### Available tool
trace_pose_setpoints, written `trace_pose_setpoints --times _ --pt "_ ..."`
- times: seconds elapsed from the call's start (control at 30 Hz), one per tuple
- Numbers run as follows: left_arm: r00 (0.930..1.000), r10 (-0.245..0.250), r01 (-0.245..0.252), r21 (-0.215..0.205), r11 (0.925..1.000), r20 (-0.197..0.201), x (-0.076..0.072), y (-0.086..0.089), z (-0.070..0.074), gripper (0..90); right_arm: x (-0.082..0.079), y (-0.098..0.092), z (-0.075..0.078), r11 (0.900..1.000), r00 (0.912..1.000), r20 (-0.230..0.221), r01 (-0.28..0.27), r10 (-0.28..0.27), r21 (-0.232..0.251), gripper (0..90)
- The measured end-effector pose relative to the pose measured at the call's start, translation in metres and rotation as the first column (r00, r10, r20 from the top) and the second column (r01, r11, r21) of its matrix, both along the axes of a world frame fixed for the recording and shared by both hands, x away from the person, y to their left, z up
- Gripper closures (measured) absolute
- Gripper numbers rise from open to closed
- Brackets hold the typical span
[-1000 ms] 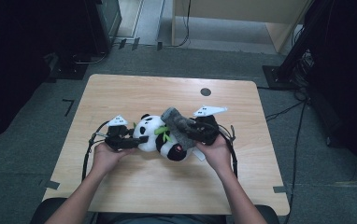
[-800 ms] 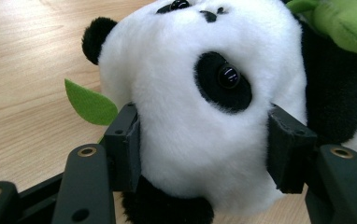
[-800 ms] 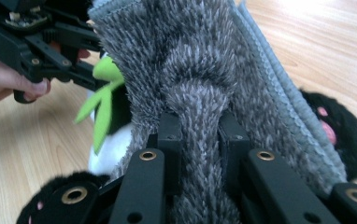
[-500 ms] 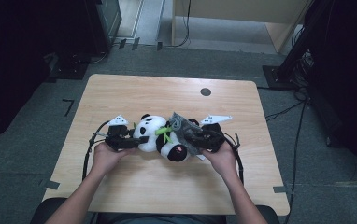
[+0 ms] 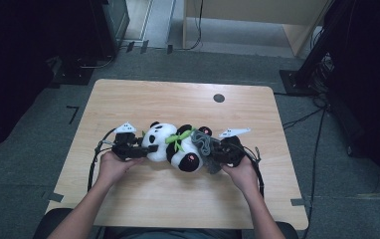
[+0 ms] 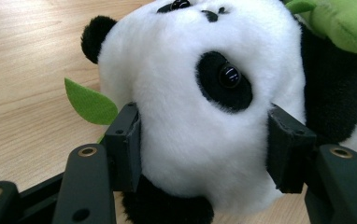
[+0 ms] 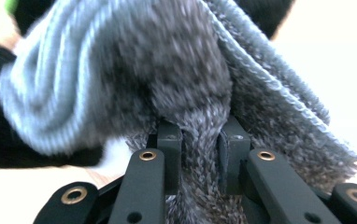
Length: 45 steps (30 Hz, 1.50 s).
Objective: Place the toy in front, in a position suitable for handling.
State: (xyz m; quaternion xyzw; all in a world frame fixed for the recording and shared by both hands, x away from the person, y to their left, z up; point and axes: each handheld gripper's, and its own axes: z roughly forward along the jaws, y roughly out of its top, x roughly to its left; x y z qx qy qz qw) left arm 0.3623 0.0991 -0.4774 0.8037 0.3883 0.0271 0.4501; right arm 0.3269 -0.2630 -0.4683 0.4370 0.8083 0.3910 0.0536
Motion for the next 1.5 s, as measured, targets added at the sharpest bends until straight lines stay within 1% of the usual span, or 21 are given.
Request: trace_pose_setpoints --times 0.07,0.13,0.27,0.43,0.47,0.5,0.53,0.6,0.63,0.77,0.83,0.87,0.9,0.97,1.0,1.03,1.13,1.2,1.3,1.43,1.5 --pt "1.0 -0.002 0.002 0.001 1.0 0.001 0.0 0.0 0.0 39.5 0.001 -0.001 -0.005 1.0 0.9992 -0.038 0.016 -0.015 0.003 76.3" --pt "1.0 -0.001 0.001 0.002 1.0 0.001 0.0 0.0 0.0 39.5 0.002 -0.004 -0.007 1.0 0.9982 -0.055 0.023 -0.023 0.008 76.5" --pt "1.0 -0.001 0.001 0.001 1.0 -0.001 0.0 0.0 0.0 39.6 0.005 -0.01 -0.012 0.998 0.9953 -0.081 0.049 -0.052 -0.047 76.9" --pt "1.0 0.0 0.0 0.0 1.0 -0.001 0.0 0.001 0.0 39.5 0.009 -0.025 -0.01 0.993 0.9896 -0.094 0.105 -0.109 -0.044 77.3" --pt "1.0 0.0 0.0 0.001 1.0 0.0 0.0 0.001 0.0 39.5 0.008 -0.033 -0.005 0.99 0.9873 -0.072 0.14 -0.142 -0.034 77.4" --pt "1.0 0.0 0.0 0.0 1.0 0.0 0.0 0.001 0.0 39.5 0.008 -0.033 -0.005 0.99 0.9873 -0.072 0.14 -0.142 -0.034 77.4" --pt "1.0 -0.001 0.001 0.001 1.0 0.001 0.0 0.001 0.0 39.4 0.007 -0.04 0.003 0.985 0.9844 -0.044 0.17 -0.17 -0.014 77.4" --pt "1.0 -0.001 0.001 -0.004 1.0 0.001 0.0 0.001 -0.001 39.3 0.006 -0.049 0.01 0.98 0.9796 -0.004 0.201 -0.201 0.013 77.5" --pt "1.0 -0.001 0.001 -0.004 1.0 0.001 0.0 0.001 -0.001 39.3 0.006 -0.049 0.01 0.98 0.9796 -0.004 0.201 -0.201 0.013 77.5" --pt "1.0 0.0 0.0 -0.006 1.0 0.001 0.0 0.001 -0.001 39.3 0.002 -0.061 0.028 0.967 0.9683 0.038 0.243 -0.247 0.08 77.7" --pt "1.0 0.001 -0.001 -0.006 1.0 0.002 0.0 0.001 -0.001 39.3 -0.002 -0.058 0.04 0.968 0.971 0.066 0.221 -0.23 0.118 77.7" --pt "1.0 0.001 -0.001 -0.006 1.0 0.003 0.0 0.001 -0.001 39.3 -0.006 -0.049 0.052 0.972 0.9744 0.098 0.188 -0.202 0.139 77.7" --pt "1.0 0.002 -0.002 -0.007 1.0 0.004 0.0 0.001 -0.001 39.3 -0.006 -0.049 0.052 0.972 0.9744 0.098 0.188 -0.202 0.139 77.7" --pt "1.0 0.003 -0.003 -0.007 1.0 0.006 -0.001 0.001 -0.001 39.2 -0.008 -0.036 0.062 0.977 0.9789 0.123 0.143 -0.163 0.161 77.7" --pt "1.0 0.004 -0.004 -0.007 1.0 0.007 -0.001 0.001 -0.001 39.2 -0.01 -0.021 0.07 0.982 0.9833 0.14 0.093 -0.117 0.164 77.7" --pt "1.0 0.007 -0.007 -0.007 1.0 0.007 -0.002 0.0 -0.001 39.2 -0.01 -0.021 0.07 0.982 0.9833 0.14 0.093 -0.117 0.164 77.7" --pt "0.9999 0.012 -0.012 -0.009 0.9999 0.004 -0.002 -0.001 -0.001 39.1 -0.012 0.004 0.074 0.989 0.9871 0.155 0.017 -0.04 0.147 77.6" --pt "0.9999 0.009 -0.009 -0.005 0.9999 0.005 -0.003 -0.002 -0.001 39.1 -0.011 0.021 0.073 0.99 0.9884 0.152 -0.024 0.003 0.137 77.5" --pt "0.9999 0.014 -0.014 -0.003 0.9999 0.007 -0.004 -0.002 -0.001 39.1 -0.008 0.036 0.067 0.991 0.9891 0.141 -0.06 0.043 0.122 77.4" --pt "0.9998 0.017 -0.017 0.002 0.9999 0.006 -0.004 -0.003 -0.001 39.2 0.0 0.051 0.051 0.992 0.993 0.091 -0.084 0.075 0.097 76.4" --pt "0.9999 0.016 -0.016 0.009 0.9998 0.005 -0.004 -0.003 0.0 39.4 0.003 0.052 0.04 0.989 0.9939 0.064 -0.096 0.089 0.116 76.3"
